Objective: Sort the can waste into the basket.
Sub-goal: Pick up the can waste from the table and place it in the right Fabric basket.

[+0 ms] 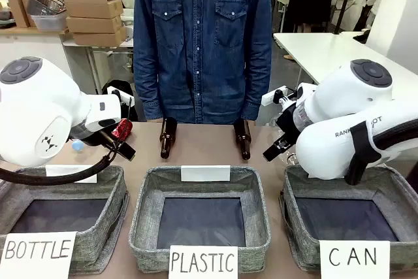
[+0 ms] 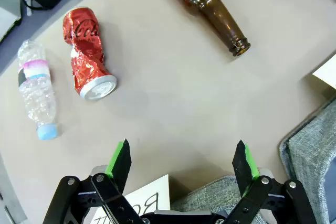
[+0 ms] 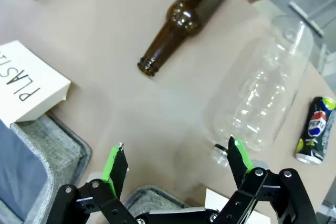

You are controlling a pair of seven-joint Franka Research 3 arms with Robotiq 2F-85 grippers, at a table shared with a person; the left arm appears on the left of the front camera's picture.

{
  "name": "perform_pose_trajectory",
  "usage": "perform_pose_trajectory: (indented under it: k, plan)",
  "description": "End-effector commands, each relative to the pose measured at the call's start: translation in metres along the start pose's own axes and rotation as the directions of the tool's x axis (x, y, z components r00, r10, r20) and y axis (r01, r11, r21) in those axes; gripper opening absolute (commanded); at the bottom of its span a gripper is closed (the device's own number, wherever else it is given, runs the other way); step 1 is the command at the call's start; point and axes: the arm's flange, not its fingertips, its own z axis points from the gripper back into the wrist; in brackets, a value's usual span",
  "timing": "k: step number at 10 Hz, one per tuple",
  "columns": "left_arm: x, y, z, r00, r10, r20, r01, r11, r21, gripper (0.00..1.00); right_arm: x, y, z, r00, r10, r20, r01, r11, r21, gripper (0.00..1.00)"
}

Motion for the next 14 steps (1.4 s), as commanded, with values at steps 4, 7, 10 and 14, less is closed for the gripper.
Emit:
perform_pose_trajectory:
  k: [4, 7, 10, 14]
  plan:
    - [0.0, 0.0, 0.0, 1.0, 0.0, 0.0, 0.0, 1.0, 0.0, 1.0, 0.0, 0.0, 0.0, 1.0, 0.0, 0.0, 0.0, 1.0, 0.0, 1.0]
    - [0.0, 0.0, 0.0, 1.0, 0.0, 0.0, 0.0, 1.0, 0.0, 1.0, 0.0, 0.0, 0.0, 1.0, 0.0, 0.0, 0.0, 1.0, 0.0, 1.0]
    - [0.0, 0.0, 0.0, 1.0, 0.0, 0.0, 0.0, 1.0, 0.0, 1.0, 0.0, 0.0, 0.0, 1.0, 0.0, 0.0, 0.0, 1.0, 0.0, 1.0]
    - [-0.002, 0.003, 0.078, 0.979, 0.13, -0.154, -0.138, 0.989, -0.044, 1.0, 0.017, 0.001, 0.059, 0.985, -0.11, -0.132, 0.113, 0.994, 0.011, 1.0]
